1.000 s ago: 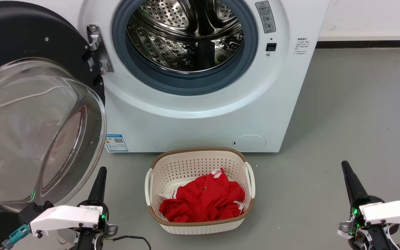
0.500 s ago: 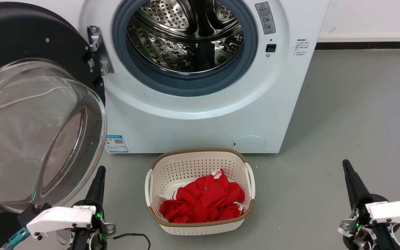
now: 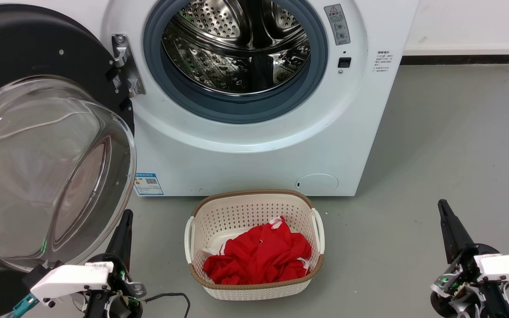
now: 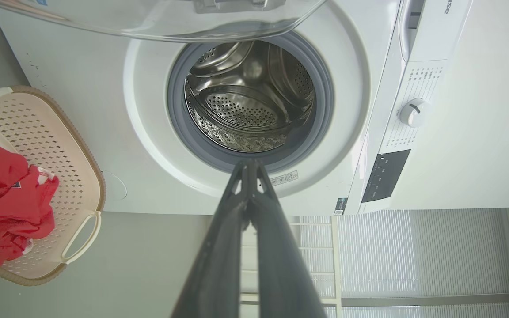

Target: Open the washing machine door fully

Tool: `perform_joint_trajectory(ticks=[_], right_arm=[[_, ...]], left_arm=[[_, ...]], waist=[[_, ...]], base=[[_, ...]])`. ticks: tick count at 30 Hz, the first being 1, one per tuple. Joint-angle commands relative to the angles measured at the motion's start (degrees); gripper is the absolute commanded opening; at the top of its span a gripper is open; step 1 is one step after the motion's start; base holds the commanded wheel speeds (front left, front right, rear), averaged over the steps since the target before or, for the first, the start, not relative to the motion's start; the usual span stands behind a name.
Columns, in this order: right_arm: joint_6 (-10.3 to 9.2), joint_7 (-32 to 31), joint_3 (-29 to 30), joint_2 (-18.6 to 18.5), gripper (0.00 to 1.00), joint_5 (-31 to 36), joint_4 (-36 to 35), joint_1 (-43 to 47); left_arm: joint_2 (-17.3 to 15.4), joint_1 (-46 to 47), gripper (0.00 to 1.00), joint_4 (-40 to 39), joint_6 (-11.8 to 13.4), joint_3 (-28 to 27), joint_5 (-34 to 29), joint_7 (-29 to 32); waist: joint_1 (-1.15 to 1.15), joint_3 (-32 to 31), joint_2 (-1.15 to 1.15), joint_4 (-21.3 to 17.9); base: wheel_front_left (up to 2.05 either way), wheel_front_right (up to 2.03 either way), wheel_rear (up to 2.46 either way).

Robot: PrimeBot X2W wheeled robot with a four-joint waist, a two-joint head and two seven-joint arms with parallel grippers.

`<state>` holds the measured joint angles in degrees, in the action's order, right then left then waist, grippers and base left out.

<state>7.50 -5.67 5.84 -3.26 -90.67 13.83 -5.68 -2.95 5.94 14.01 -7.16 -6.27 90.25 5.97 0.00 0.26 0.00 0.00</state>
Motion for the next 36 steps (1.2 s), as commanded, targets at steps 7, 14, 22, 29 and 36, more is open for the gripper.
perform_joint_trajectory(ticks=[7, 14, 22, 29, 36], right_arm=[[-0.02, -0.60, 0.28, 0.01, 0.00, -2.18, 0.25, -0.78], [-0.02, -0.65, 0.34, 0.07, 0.00, -2.10, 0.25, -0.77], [-0.02, -0.72, 0.39, 0.11, 0.00, -2.03, 0.25, -0.78], [-0.02, -0.70, 0.43, 0.16, 0.00, -1.97, 0.26, -0.79], [-0.02, -0.72, 0.48, 0.19, 0.00, -1.92, 0.25, -0.79]], left_arm=[[0.12, 0.46, 0.00, 0.12, -0.54, -0.45, 2.18, 0.78], [0.11, 0.46, 0.00, 0.11, -0.54, -0.44, 2.18, 0.78], [0.11, 0.45, 0.00, 0.10, -0.54, -0.44, 2.19, 0.77], [0.12, 0.45, 0.00, 0.10, -0.54, -0.43, 2.19, 0.77], [0.12, 0.45, 0.00, 0.09, -0.54, -0.43, 2.19, 0.77]], waist=[[0.00, -0.08, 0.00, 0.00], [0.00, -0.08, 0.00, 0.00], [0.00, -0.08, 0.00, 0.00], [0.00, -0.08, 0.00, 0.00], [0.00, -0.08, 0.00, 0.00]], base=[[0.00, 0.00, 0.00], [0.00, 0.00, 0.00], [0.00, 0.00, 0.00], [0.00, 0.00, 0.00], [0.00, 0.00, 0.00]])
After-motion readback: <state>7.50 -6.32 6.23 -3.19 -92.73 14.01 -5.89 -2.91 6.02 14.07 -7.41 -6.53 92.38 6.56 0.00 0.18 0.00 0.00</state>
